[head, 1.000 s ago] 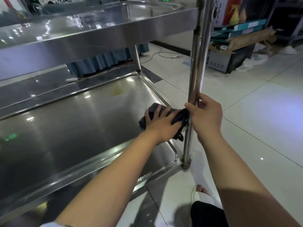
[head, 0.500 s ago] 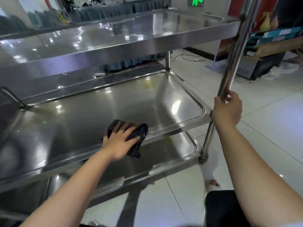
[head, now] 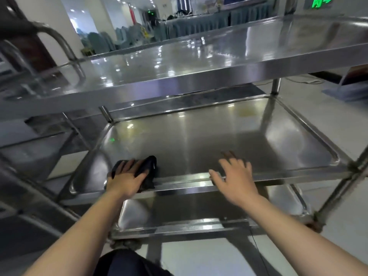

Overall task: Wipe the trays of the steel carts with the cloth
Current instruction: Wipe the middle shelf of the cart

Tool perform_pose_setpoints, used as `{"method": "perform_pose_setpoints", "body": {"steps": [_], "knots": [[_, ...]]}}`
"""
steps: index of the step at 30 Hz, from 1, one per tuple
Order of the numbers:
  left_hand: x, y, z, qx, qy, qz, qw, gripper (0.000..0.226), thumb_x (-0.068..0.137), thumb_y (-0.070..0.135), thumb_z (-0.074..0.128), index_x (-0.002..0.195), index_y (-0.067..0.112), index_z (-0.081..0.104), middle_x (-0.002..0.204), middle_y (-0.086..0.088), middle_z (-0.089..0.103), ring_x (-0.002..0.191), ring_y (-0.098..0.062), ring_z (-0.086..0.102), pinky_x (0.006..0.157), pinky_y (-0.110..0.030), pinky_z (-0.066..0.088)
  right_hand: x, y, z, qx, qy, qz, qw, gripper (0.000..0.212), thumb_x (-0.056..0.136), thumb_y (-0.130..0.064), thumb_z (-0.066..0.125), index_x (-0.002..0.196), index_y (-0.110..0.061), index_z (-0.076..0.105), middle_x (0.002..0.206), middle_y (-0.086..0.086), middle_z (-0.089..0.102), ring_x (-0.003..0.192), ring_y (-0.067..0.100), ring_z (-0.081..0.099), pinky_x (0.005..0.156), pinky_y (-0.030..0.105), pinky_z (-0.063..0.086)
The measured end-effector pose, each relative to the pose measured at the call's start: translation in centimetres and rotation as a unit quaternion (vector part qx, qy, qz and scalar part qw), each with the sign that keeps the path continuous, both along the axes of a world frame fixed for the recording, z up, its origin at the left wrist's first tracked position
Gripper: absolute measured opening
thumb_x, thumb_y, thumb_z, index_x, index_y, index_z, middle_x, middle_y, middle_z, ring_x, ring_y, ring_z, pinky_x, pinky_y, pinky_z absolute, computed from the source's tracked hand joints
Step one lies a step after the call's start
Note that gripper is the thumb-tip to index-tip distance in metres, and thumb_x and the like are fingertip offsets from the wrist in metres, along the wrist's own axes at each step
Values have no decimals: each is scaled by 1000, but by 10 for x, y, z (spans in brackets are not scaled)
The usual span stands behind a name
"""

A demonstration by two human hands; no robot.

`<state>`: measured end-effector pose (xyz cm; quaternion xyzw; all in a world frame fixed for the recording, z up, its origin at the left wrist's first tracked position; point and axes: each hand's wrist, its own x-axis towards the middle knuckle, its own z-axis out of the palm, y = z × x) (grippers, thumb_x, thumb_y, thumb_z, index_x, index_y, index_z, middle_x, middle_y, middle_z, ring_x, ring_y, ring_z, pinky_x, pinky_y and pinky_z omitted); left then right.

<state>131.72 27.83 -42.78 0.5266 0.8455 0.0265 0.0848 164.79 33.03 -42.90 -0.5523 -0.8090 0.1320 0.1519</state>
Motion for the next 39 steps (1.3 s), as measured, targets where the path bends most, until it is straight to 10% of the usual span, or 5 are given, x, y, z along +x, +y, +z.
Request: {"method": "perform_pose_setpoints", "body": {"steps": [6, 12, 30, 39], "knots": [[-7, 4, -5, 61, 20, 46, 997, 53, 96, 65, 30, 147, 51, 26, 159, 12, 23, 148, -18, 13, 117, -52, 14, -28, 13, 14, -32, -78, 41, 996, 53, 101, -62, 31, 131, -26, 57, 148, 3, 51, 143, 24, 37, 120, 51, 11], [-3, 10, -7, 89, 44, 52, 994, 50, 98, 62, 31, 145, 48, 29, 155, 12, 28, 146, -18, 15, 114, -49, 14, -31, 34, -12, -28, -102, 51, 993, 66, 95, -70, 25, 156, -44, 16, 168, -8, 3, 155, 17, -3, 120, 58, 2], [82, 5, -13, 48, 9, 70, 996, 55, 98, 62, 19, 150, 48, 15, 164, 6, 8, 152, -24, -6, 115, -63, -3, -24, 38, 1, -51, -76, -77, 993, 50, 92, -68, 35, 126, -36, 51, 148, 4, 42, 146, 27, 24, 116, 58, 15], [119, 33, -6, 5, -23, -74, 997, 56, 97, 64, 20, 152, 52, 12, 167, 8, -2, 152, -25, -14, 115, -63, -11, -42, 42, -14, -87, -119, -23, 989, 65, 94, -70, 13, 154, -48, 5, 168, -9, -5, 154, 22, -6, 115, 65, -5]]}}
